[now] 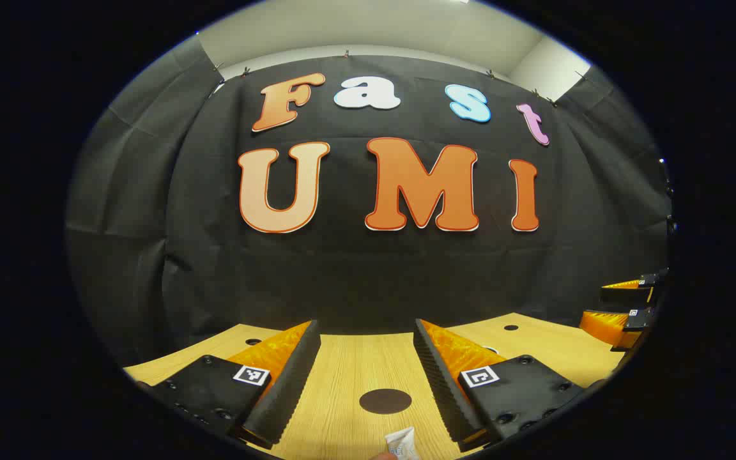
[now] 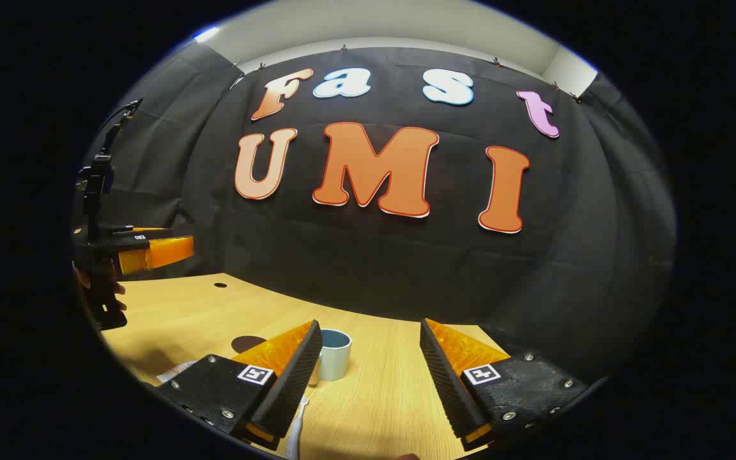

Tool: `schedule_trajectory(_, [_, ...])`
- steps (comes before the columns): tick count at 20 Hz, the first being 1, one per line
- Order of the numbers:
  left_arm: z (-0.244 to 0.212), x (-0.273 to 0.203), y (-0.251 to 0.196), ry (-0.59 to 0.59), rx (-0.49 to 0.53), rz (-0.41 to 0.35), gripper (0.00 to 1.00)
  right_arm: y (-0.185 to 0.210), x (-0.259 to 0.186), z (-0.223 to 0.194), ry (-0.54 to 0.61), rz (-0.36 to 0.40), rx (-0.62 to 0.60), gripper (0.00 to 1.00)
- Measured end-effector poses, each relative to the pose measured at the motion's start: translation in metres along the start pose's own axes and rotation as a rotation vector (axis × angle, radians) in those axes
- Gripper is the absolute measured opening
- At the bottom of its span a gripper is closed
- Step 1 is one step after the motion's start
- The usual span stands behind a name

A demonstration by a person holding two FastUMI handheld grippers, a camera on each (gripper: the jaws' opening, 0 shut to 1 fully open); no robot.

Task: Put the toothbrush and toothpaste on the desktop into the cup, then pick up the cup and place it on the coaster on the desktop.

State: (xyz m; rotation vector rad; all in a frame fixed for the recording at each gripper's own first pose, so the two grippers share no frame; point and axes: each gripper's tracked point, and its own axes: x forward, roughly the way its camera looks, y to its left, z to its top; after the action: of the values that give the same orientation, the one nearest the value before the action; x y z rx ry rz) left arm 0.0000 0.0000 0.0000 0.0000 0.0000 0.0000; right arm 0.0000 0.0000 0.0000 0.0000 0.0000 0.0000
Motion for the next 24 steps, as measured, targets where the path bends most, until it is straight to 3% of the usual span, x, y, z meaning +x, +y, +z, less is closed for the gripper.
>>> schedule_trajectory(7, [-0.002, -0.002, -0.002, 0.044, 0.028, -0.011, 0.9, 0.005, 0.003, 0.013, -0.006, 0.012, -0.003, 0.92])
schedule_trajectory(11, [-0.008, -0.002, -0.001, 0.085, 0.043, -0.02, 0.93, 0.011, 0.001, 0.015, 0.002, 0.027, -0.003, 0.92])
schedule_trajectory(24, [-0.045, -0.006, -0.002, 0.298, 0.1, -0.057, 0.96, 0.033, -0.003, -0.003, 0.15, 0.114, -0.008, 0.92])
